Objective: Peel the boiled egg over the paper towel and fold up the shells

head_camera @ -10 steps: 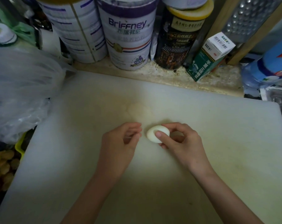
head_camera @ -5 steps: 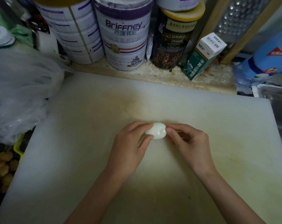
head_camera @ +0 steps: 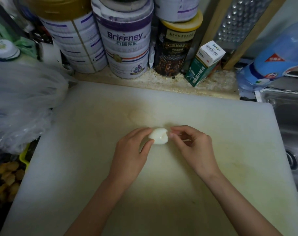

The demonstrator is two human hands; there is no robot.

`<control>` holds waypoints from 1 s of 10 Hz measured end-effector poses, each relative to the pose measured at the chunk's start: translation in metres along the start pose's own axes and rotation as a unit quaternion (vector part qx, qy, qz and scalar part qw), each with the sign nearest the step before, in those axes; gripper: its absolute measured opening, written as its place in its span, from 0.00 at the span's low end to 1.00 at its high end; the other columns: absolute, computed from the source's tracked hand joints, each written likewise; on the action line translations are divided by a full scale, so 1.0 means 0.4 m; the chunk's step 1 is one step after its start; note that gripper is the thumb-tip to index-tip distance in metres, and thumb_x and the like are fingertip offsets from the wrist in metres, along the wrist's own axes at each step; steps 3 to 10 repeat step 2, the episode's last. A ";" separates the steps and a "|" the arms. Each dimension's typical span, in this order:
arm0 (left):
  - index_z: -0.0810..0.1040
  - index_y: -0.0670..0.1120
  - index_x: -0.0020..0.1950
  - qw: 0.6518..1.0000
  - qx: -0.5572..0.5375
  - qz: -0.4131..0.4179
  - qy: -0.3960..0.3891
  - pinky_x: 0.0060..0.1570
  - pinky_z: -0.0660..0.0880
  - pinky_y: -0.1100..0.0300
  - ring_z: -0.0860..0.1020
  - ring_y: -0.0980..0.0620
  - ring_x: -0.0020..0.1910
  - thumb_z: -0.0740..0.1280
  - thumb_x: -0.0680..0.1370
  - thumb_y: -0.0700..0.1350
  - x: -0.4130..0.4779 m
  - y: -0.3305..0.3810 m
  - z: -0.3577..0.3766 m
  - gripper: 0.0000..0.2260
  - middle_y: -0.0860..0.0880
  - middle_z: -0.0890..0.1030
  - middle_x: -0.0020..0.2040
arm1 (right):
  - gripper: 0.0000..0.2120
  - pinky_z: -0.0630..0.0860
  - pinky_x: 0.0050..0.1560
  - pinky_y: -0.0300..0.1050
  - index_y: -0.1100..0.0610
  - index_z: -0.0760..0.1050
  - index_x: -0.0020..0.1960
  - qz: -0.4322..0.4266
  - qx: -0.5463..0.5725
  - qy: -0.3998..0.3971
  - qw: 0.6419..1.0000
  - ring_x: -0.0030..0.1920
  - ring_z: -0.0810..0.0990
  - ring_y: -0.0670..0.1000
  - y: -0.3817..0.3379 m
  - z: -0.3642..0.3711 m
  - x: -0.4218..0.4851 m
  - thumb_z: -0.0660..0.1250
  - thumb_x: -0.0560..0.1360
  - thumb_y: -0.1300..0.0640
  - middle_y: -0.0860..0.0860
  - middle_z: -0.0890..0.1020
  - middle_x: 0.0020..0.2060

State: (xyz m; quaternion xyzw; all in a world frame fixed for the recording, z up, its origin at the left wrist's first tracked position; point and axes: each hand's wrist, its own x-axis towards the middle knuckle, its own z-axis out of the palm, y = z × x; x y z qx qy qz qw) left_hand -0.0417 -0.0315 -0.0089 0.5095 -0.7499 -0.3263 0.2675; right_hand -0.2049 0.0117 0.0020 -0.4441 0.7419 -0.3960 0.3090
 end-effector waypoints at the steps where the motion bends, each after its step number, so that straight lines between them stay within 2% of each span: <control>1: 0.82 0.44 0.54 1.000 0.017 0.016 0.016 0.55 0.72 0.62 0.82 0.51 0.51 0.72 0.72 0.37 0.000 0.002 -0.020 0.11 0.48 0.84 0.52 | 0.05 0.78 0.42 0.37 0.50 0.81 0.46 0.007 0.004 -0.003 1.000 0.36 0.82 0.43 -0.018 -0.025 0.000 0.69 0.73 0.58 0.45 0.84 0.36; 2: 0.83 0.44 0.55 0.999 0.007 -0.013 0.029 0.56 0.69 0.66 0.81 0.52 0.53 0.71 0.74 0.39 -0.008 0.021 -0.044 0.10 0.48 0.84 0.53 | 0.08 0.80 0.46 0.46 0.52 0.80 0.51 0.023 0.014 -0.022 0.999 0.38 0.83 0.42 -0.050 -0.056 -0.010 0.63 0.78 0.59 0.45 0.84 0.39; 10: 0.83 0.44 0.55 0.999 0.007 -0.013 0.029 0.56 0.69 0.66 0.81 0.52 0.53 0.71 0.74 0.39 -0.008 0.021 -0.044 0.10 0.48 0.84 0.53 | 0.08 0.80 0.46 0.46 0.52 0.80 0.51 0.023 0.014 -0.022 0.999 0.38 0.83 0.42 -0.050 -0.056 -0.010 0.63 0.78 0.59 0.45 0.84 0.39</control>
